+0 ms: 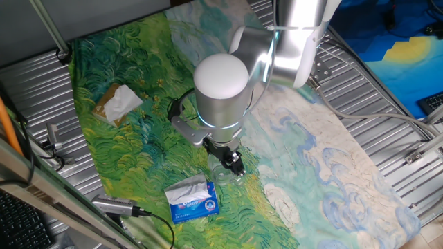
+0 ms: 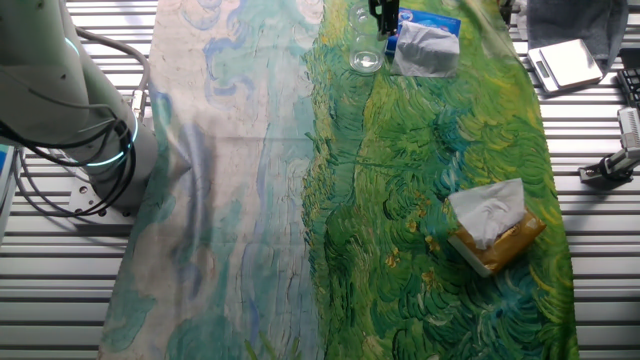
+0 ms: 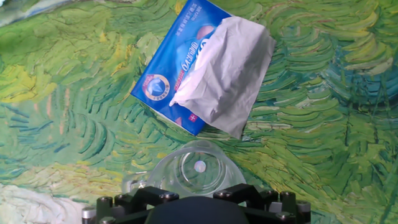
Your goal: Pick up the cup
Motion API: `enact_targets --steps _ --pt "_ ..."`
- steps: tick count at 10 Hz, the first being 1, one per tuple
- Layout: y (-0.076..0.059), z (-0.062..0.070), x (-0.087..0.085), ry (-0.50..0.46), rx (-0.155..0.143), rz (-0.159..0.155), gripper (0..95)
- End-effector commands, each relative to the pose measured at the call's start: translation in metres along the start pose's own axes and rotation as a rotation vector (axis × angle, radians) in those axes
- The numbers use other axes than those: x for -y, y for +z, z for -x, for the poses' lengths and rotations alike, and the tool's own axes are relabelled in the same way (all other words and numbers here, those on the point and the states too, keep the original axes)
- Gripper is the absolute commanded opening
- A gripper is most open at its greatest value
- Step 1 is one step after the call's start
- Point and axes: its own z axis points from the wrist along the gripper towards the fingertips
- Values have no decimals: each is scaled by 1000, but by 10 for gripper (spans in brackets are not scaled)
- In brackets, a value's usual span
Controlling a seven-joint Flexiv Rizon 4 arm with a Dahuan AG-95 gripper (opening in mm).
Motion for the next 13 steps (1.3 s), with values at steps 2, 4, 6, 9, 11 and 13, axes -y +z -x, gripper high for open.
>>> enact_targets --steps 2,4,6,9,11,13 --pt "2 -1 1 -1 4 -2 950" --pt "3 -1 1 -2 6 -2 950" --pt "3 -1 1 27 5 -12 190" --pt "2 -2 1 48 2 -14 0" --pt "-3 -2 0 48 -1 -23 0" --pt "-5 -3 0 65 2 -21 0"
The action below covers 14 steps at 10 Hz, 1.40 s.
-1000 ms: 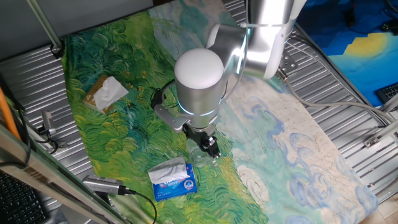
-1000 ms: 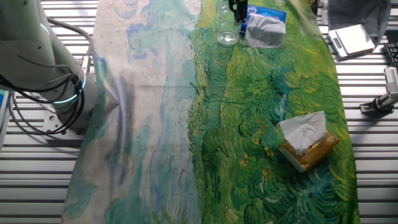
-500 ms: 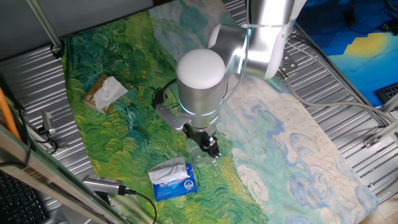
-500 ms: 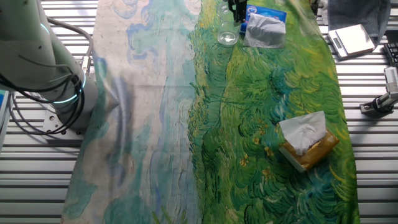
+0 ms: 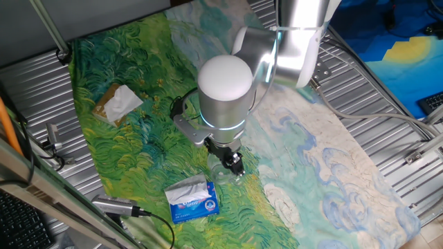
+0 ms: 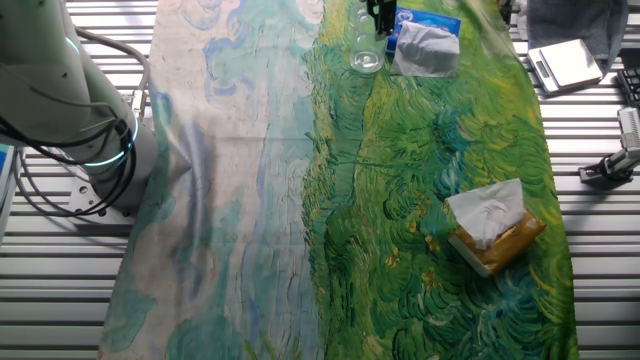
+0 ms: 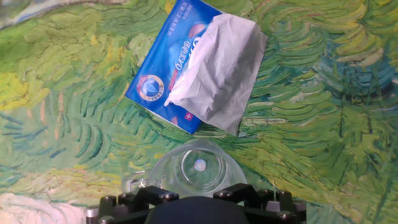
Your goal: Pick up the cup
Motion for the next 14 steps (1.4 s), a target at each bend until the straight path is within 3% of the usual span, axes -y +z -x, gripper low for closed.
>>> enact_targets --steps 1,3,5,6,11,14 --pt "-4 -1 1 17 3 6 0" --pt "-14 -4 14 14 4 15 0" --pt "-26 -8 38 -2 7 26 0" --pt "-37 -12 58 -16 4 28 0" --pt "-90 -23 122 -63 -20 40 0" --pt "-116 -38 148 -82 -37 37 0"
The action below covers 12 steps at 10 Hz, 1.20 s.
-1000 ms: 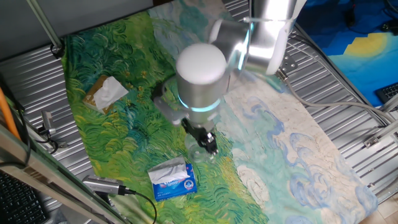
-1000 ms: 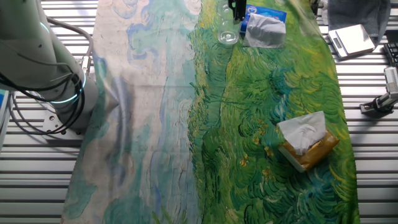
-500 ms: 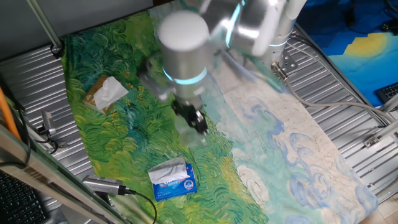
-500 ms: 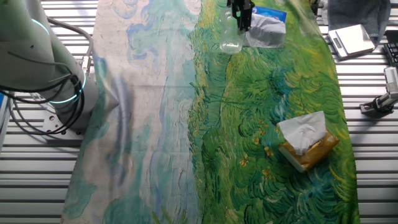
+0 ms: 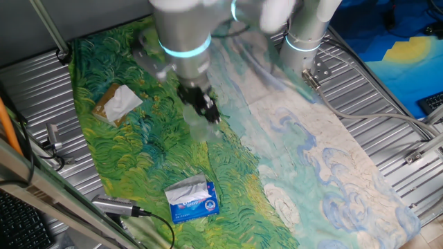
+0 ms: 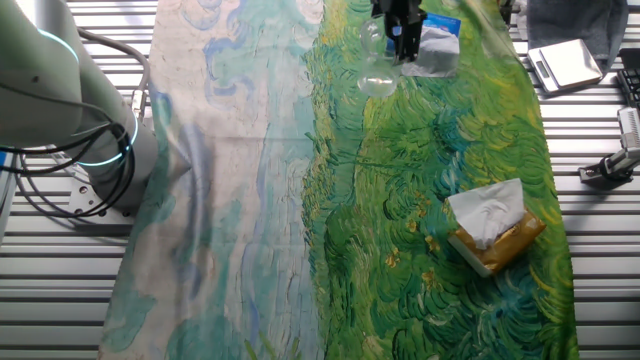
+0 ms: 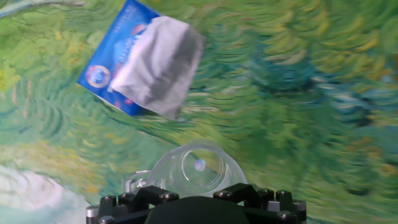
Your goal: Pick up the cup
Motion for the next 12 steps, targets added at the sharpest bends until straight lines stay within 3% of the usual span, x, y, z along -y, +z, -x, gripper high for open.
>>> enact_targets --steps 1,4,7,12 --pt "-15 -14 14 -15 -6 -4 0" --pt "-32 -27 27 -36 -12 -6 0" --pt "-44 -33 32 -58 -19 -11 0" --pt "-46 -34 31 -63 -19 -12 0"
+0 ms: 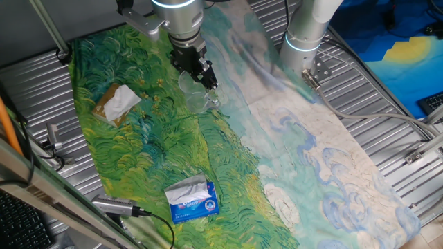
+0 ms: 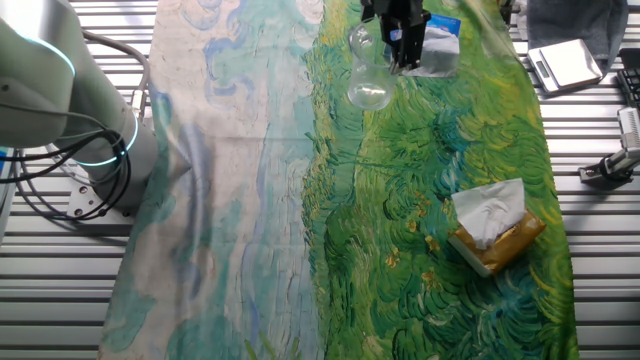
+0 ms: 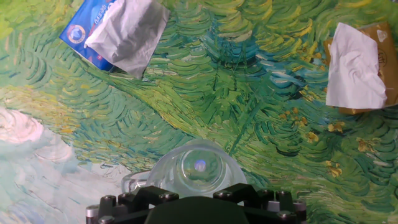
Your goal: Pick up the cup
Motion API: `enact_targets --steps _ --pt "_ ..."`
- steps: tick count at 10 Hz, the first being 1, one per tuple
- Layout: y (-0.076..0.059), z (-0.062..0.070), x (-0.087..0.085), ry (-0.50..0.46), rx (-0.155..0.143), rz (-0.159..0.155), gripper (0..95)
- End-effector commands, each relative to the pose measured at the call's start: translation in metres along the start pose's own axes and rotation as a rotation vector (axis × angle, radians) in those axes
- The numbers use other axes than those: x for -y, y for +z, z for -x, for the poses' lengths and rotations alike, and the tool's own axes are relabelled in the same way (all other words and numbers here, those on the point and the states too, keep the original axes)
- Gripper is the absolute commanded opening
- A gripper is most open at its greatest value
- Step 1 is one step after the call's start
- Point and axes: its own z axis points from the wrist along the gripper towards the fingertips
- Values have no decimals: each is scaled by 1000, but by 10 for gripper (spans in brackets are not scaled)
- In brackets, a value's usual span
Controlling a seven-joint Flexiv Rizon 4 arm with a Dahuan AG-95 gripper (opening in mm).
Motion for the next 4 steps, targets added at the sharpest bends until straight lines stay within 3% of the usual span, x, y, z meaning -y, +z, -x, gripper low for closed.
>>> enact_targets --steps 1,4 --pt "0 0 0 0 1 3 0" --pt "0 0 0 -3 1 5 0"
